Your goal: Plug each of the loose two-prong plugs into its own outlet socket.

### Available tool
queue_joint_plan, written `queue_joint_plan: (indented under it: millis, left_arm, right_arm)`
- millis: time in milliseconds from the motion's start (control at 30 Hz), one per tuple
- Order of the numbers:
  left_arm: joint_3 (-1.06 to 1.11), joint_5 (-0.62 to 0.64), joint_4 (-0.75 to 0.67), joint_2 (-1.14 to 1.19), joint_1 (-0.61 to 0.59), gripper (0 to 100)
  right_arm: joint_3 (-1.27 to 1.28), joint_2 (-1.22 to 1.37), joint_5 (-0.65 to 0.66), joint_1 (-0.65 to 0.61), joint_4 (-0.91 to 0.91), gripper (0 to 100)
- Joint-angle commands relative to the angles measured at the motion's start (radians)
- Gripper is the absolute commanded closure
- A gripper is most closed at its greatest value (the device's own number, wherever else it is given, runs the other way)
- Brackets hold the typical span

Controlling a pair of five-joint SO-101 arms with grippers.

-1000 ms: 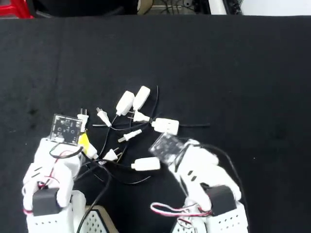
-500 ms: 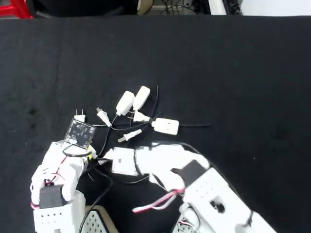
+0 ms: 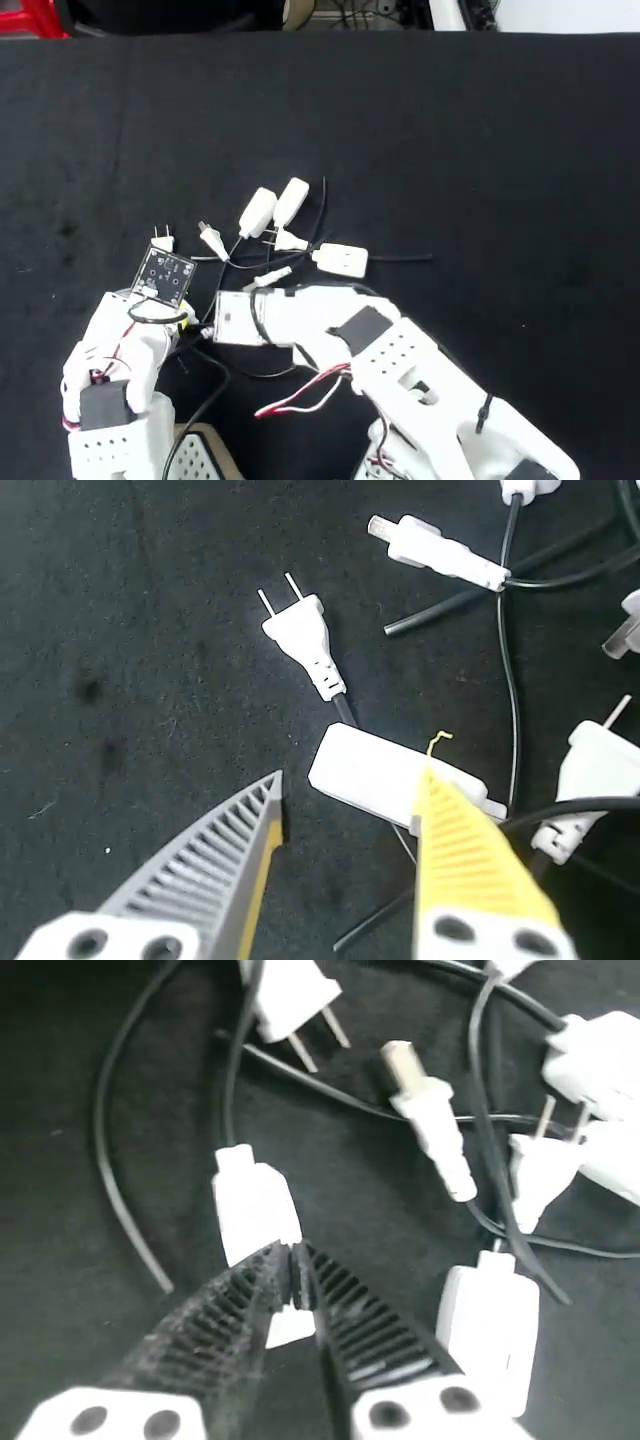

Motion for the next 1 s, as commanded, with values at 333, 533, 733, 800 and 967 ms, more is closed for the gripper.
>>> queue_joint_plan:
  millis: [333,533,733,800,967]
  left_arm:
    - [0.041,-0.015,-0.002,0.003,-0.022,79]
    - [0.041,-0.015,-0.002,0.003,-0.019,79]
    - [0.018,-0.057,-0.002,0.003,0.059,79]
    - [-0.027,-0.060,-0.002,0.003,0.130,79]
    - [-0.209,-0.097,0.002,0.040,0.367,79]
  right_arm:
    - [-0.065,-0.008,0.066,-0.141,0.334,98.5]
    - [-0.110,-0.243,0.064,-0.003,0.420,98.5]
    - [-0.252,-0.590,-0.058,0.310,0.598,92.3]
    - [-0.278,-0.633,-0.100,0.477,0.611,92.1]
    - [-0.268,-0.530,-0.253,0.772,0.531,92.1]
